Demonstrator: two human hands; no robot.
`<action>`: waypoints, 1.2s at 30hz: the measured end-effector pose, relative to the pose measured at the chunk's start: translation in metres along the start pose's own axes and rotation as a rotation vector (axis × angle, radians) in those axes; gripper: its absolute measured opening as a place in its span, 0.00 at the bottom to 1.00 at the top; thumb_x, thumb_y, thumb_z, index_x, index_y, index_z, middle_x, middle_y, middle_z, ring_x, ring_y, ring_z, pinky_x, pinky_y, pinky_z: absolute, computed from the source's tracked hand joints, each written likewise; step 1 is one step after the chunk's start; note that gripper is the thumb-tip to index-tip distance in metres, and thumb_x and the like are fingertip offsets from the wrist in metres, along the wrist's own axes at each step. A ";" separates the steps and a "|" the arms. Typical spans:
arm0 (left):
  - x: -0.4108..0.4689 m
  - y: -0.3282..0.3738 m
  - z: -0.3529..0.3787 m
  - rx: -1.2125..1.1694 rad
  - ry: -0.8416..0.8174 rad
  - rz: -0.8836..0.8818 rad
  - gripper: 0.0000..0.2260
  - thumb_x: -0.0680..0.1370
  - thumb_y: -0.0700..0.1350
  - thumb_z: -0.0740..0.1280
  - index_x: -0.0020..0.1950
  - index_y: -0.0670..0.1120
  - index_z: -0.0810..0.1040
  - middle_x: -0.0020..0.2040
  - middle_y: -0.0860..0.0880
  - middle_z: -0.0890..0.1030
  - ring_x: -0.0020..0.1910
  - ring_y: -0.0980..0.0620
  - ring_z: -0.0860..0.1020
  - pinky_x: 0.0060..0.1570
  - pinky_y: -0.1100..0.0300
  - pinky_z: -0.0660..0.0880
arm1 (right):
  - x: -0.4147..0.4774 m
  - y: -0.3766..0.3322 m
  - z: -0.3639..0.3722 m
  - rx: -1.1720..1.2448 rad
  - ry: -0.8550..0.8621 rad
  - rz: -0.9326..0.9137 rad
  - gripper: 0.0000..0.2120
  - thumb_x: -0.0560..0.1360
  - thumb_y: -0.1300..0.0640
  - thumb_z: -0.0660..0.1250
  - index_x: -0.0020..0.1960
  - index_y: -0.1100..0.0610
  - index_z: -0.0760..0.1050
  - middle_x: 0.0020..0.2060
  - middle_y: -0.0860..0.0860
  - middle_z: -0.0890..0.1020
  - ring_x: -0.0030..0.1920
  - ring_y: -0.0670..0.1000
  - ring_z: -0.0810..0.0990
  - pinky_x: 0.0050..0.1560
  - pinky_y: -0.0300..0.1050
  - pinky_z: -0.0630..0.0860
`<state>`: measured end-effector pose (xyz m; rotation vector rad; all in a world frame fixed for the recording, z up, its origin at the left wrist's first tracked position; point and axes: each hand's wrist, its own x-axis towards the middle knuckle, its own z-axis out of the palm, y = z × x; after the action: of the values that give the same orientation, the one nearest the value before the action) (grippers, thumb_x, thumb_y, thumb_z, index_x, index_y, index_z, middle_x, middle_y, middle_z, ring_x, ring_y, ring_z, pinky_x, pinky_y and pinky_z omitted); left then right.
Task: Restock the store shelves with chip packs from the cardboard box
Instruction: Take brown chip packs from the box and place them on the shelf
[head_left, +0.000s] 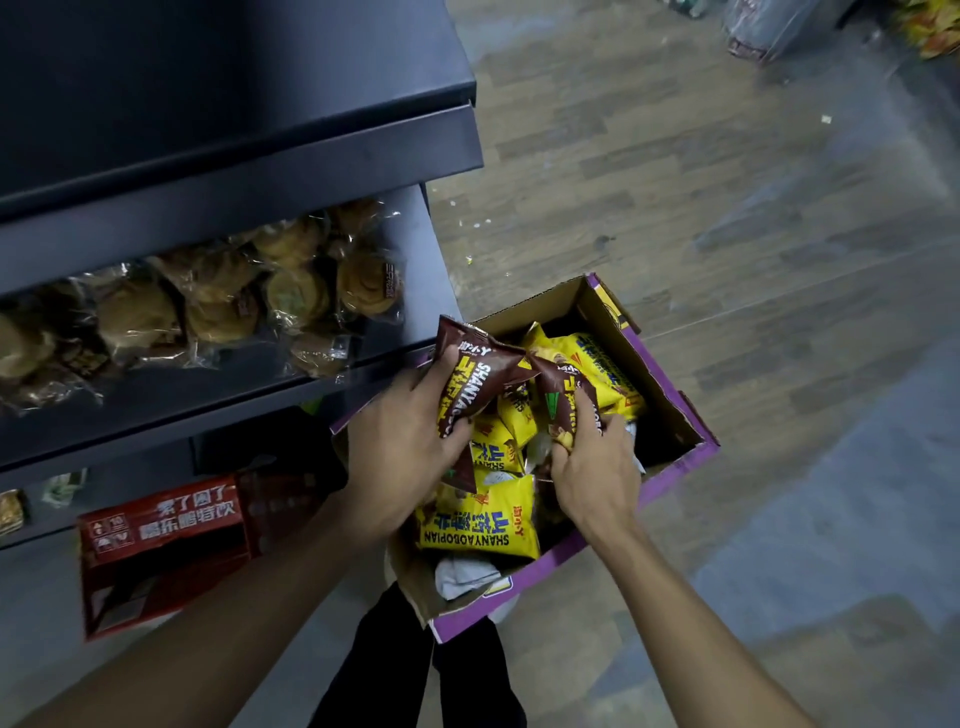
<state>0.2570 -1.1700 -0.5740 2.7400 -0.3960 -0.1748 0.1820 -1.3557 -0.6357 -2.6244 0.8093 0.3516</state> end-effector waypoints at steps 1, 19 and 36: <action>0.003 0.000 0.004 0.014 -0.030 -0.007 0.33 0.69 0.51 0.73 0.74 0.52 0.68 0.53 0.44 0.79 0.49 0.41 0.80 0.40 0.53 0.75 | -0.001 0.001 -0.002 0.009 0.031 0.015 0.34 0.74 0.53 0.67 0.77 0.48 0.59 0.60 0.58 0.69 0.60 0.60 0.70 0.54 0.56 0.74; 0.013 0.002 0.077 -0.137 -0.308 -0.164 0.36 0.77 0.51 0.68 0.78 0.58 0.51 0.64 0.42 0.69 0.61 0.42 0.74 0.56 0.51 0.74 | 0.021 -0.010 0.025 0.018 -0.179 0.147 0.50 0.73 0.40 0.70 0.79 0.42 0.37 0.62 0.62 0.70 0.59 0.62 0.76 0.52 0.53 0.75; 0.012 0.010 0.045 -0.087 -0.212 -0.132 0.34 0.75 0.52 0.70 0.76 0.56 0.57 0.56 0.46 0.78 0.56 0.44 0.78 0.52 0.51 0.77 | 0.007 -0.008 -0.013 -0.076 -0.058 0.089 0.43 0.75 0.45 0.69 0.79 0.44 0.43 0.63 0.56 0.73 0.60 0.58 0.76 0.49 0.51 0.73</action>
<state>0.2578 -1.1976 -0.6122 2.6699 -0.2567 -0.5075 0.1943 -1.3583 -0.6238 -2.6399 0.9127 0.4905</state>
